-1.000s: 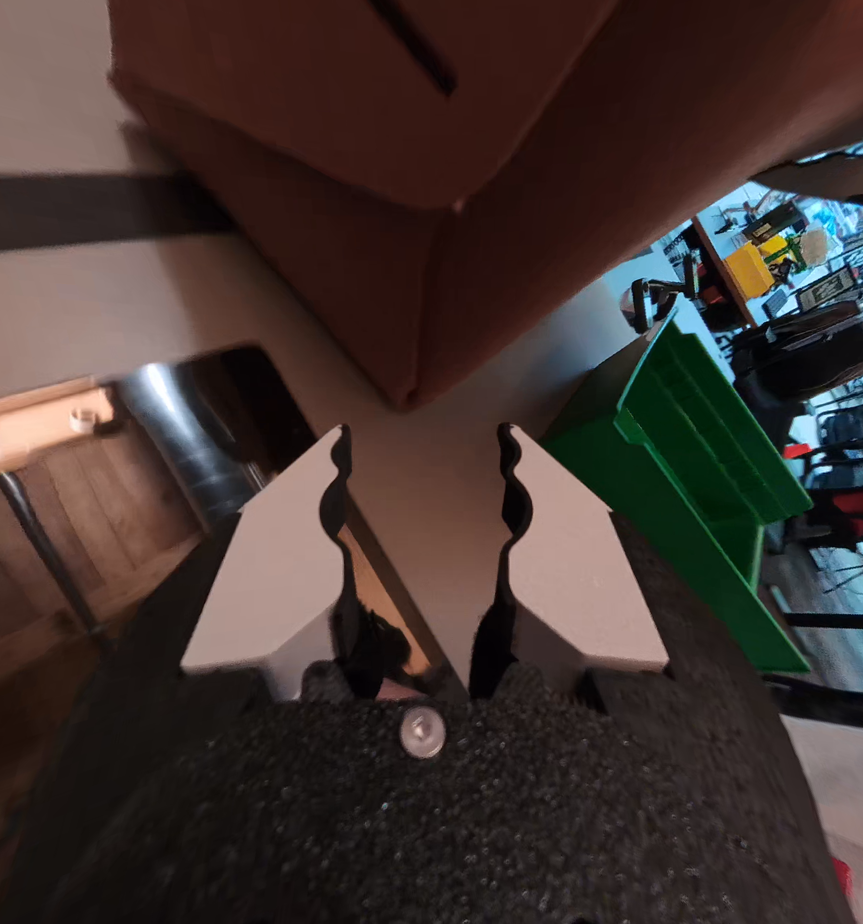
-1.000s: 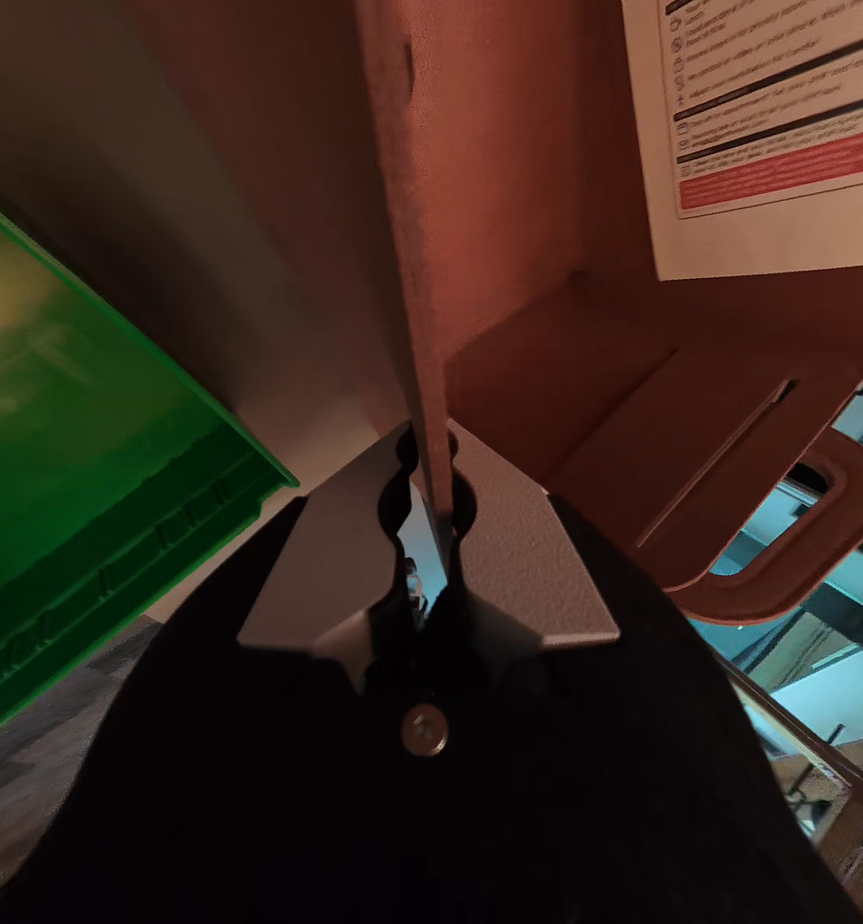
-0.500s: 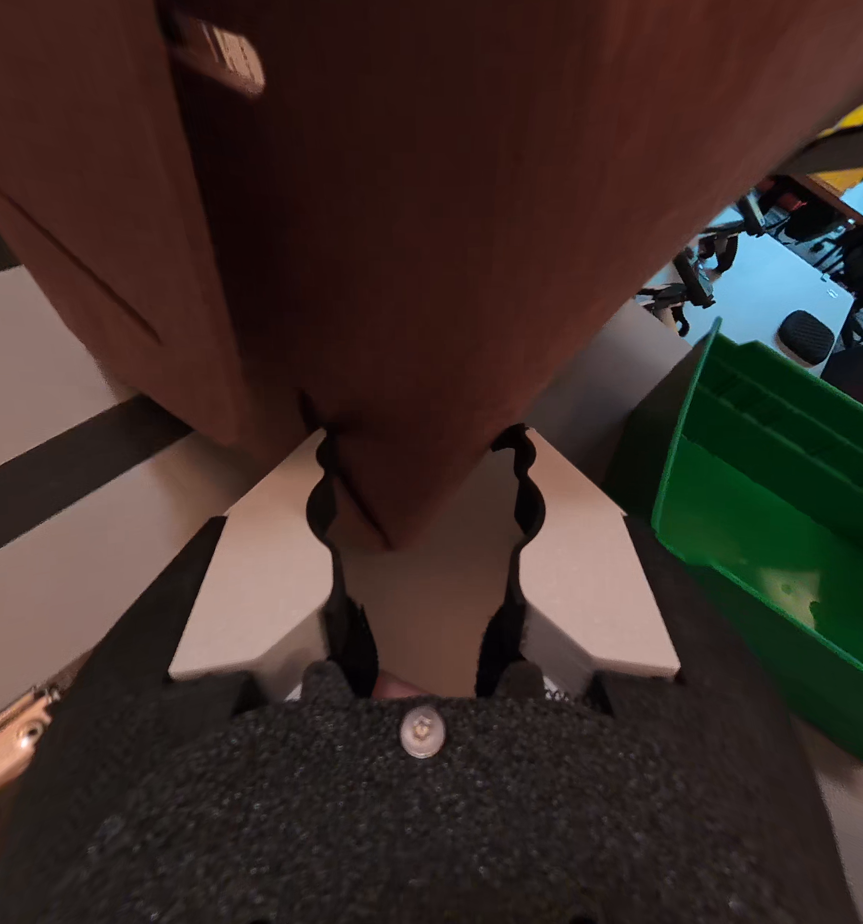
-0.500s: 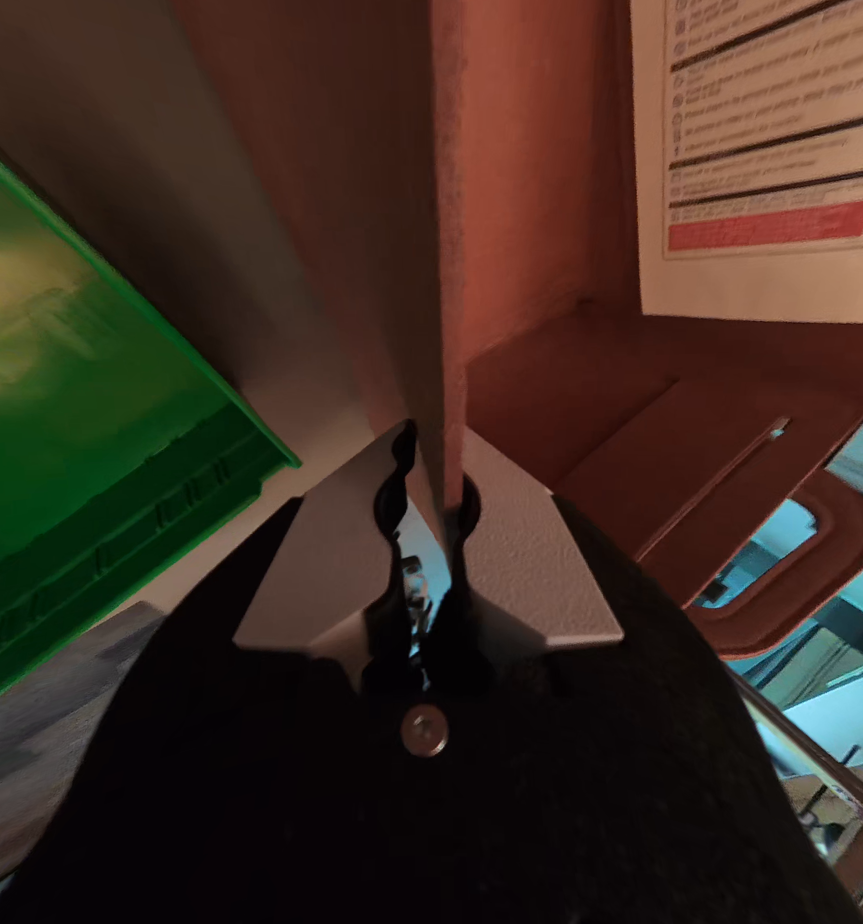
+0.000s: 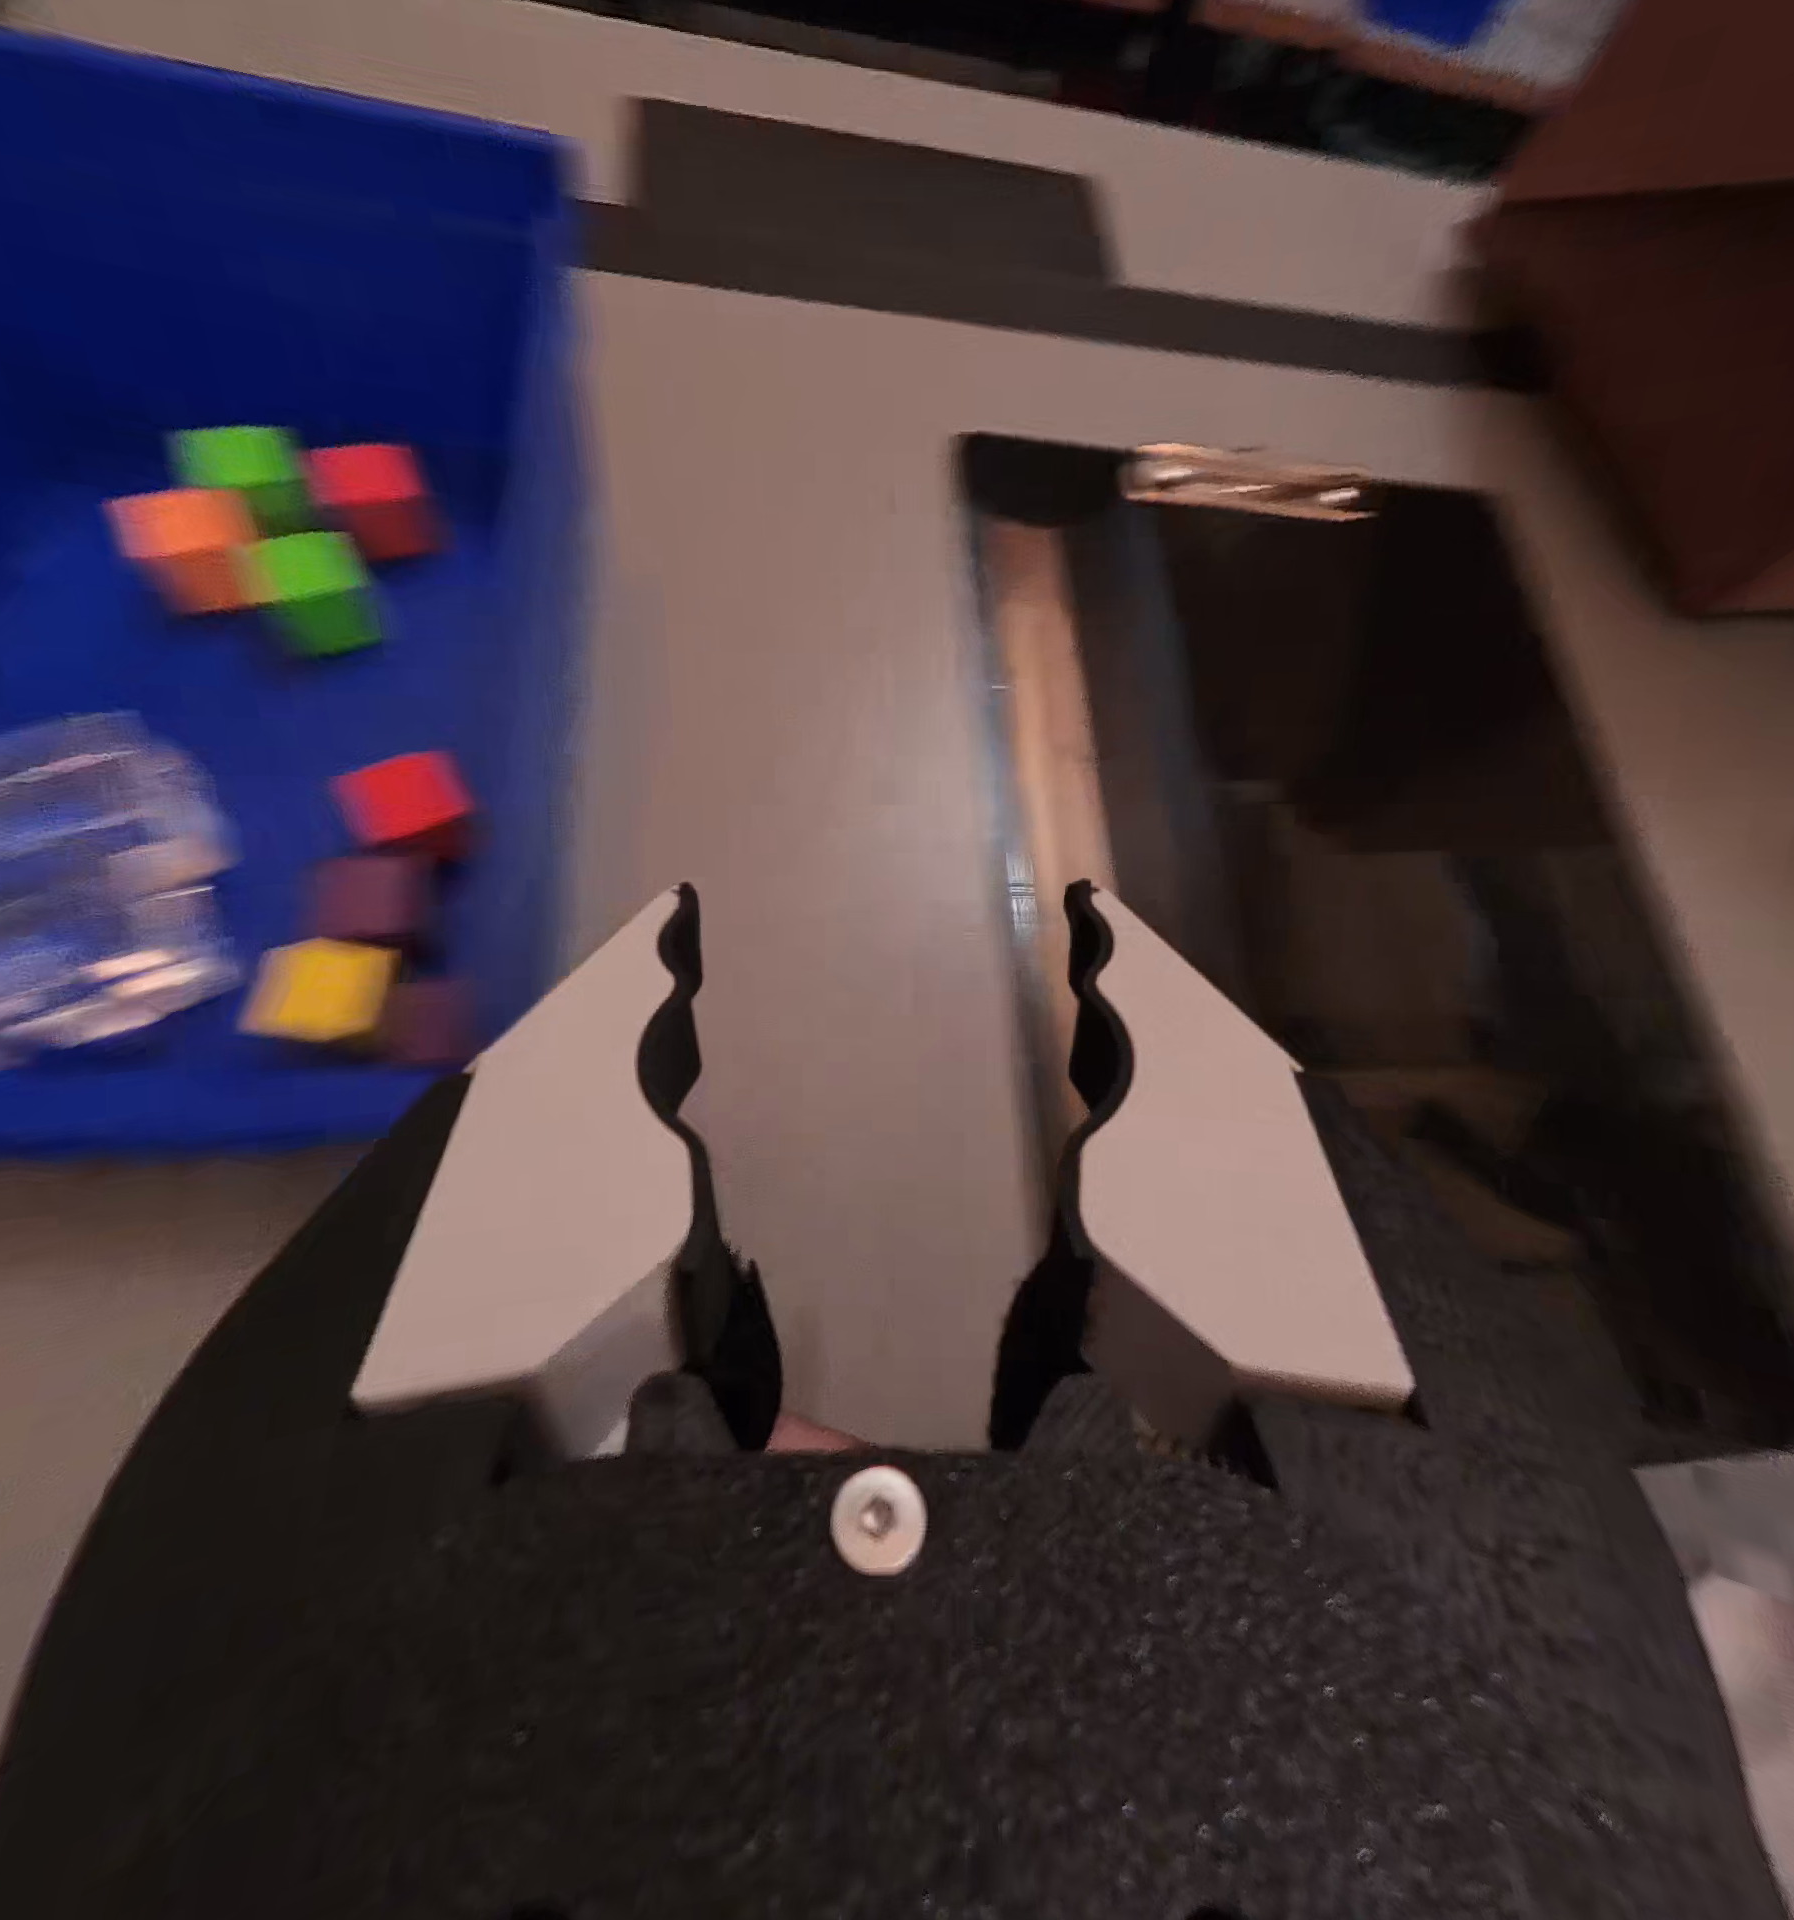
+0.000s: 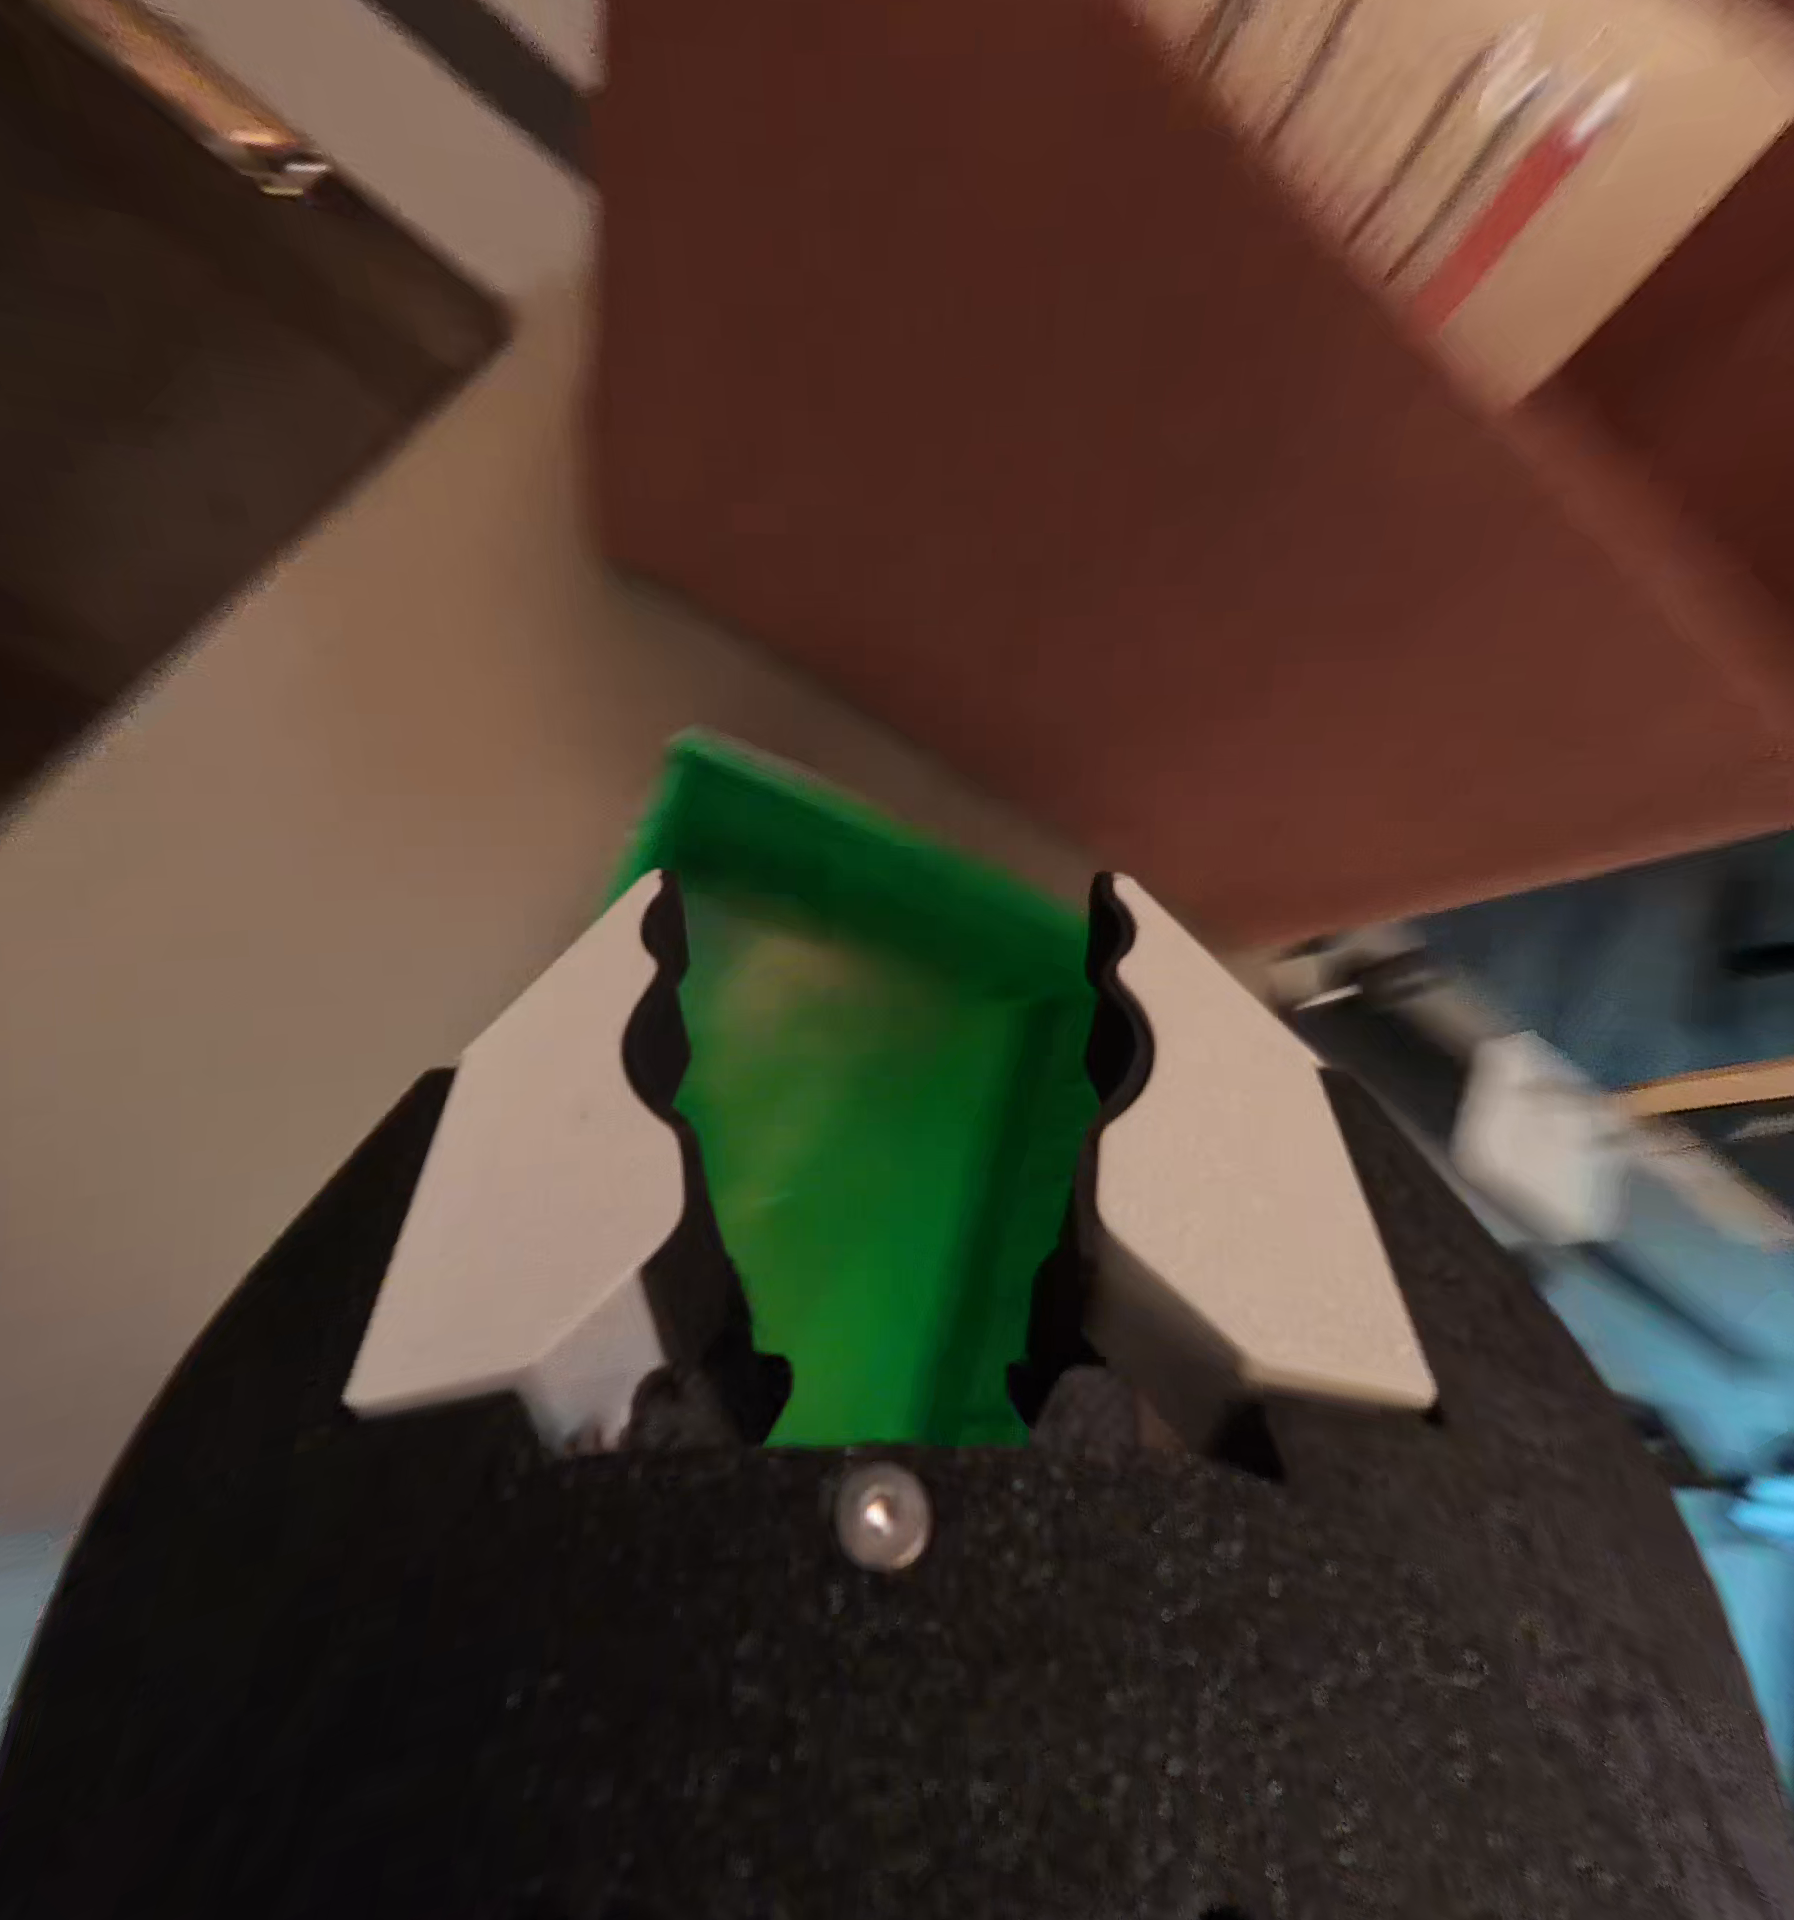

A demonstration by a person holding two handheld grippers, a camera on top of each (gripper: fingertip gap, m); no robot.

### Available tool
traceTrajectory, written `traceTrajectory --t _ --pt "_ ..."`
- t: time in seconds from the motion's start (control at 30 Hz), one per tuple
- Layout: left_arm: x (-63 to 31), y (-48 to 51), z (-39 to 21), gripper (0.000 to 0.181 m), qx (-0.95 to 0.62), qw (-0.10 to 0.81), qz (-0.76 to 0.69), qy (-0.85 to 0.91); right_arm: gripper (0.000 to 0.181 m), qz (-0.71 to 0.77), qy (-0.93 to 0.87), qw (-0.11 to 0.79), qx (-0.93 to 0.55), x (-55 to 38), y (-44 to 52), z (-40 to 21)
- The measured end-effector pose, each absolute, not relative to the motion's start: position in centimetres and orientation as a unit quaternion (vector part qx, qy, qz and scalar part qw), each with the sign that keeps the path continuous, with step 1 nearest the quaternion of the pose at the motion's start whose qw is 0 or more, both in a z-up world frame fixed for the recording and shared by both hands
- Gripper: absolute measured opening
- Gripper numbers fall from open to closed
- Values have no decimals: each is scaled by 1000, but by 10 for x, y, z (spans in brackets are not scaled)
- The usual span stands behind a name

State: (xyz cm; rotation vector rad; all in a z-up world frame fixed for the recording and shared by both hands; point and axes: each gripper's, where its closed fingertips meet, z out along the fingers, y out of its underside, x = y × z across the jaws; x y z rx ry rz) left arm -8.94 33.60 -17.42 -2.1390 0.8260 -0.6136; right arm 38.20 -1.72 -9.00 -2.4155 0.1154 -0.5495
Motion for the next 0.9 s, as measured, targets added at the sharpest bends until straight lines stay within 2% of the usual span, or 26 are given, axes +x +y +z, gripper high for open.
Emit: traceTrajectory --t 0.07,0.13,0.2,0.23,0.27,0.33,0.37,0.4,0.47,0.63,0.77,0.9 --pt "-142 361 -177 72 -832 399 -194 332 82 -110 99 303 -941 329 -38 -140" --pt "-167 380 -188 72 -823 398 -182 363 81 -49 131 245 -959 278 -60 -188" --pt "-173 388 -210 72 -814 360 -204 408 77 -72 153 208 -964 252 -72 -225" --pt "-172 390 -220 72 -809 340 -218 427 81 -122 163 185 -961 252 -76 -235" --pt "-170 392 -229 71 -803 326 -228 445 71 -191 166 164 -954 259 -78 -237" --pt "-160 392 -241 64 -785 315 -235 478 13 -343 165 118 -917 283 -85 -226" --pt "-155 393 -246 57 -779 313 -232 492 13 -360 158 111 -913 283 -80 -226" --pt "-151 394 -250 38 -774 314 -220 503 14 -365 172 110 -908 283 -74 -226" --pt "-144 393 -252 19 -759 323 -216 522 12 -347 202 119 -908 280 -61 -227" --pt "-150 394 -251 9 -772 364 -157 497 5 -211 245 208 -923 250 -9 -229" --pt "-162 380 -250 4 -800 372 -156 443 4 -195 218 225 -929 239 5 -229" --pt "-168 368 -249 3 -830 378 -151 381 3 -147 292 263 -908 233 14 -230"
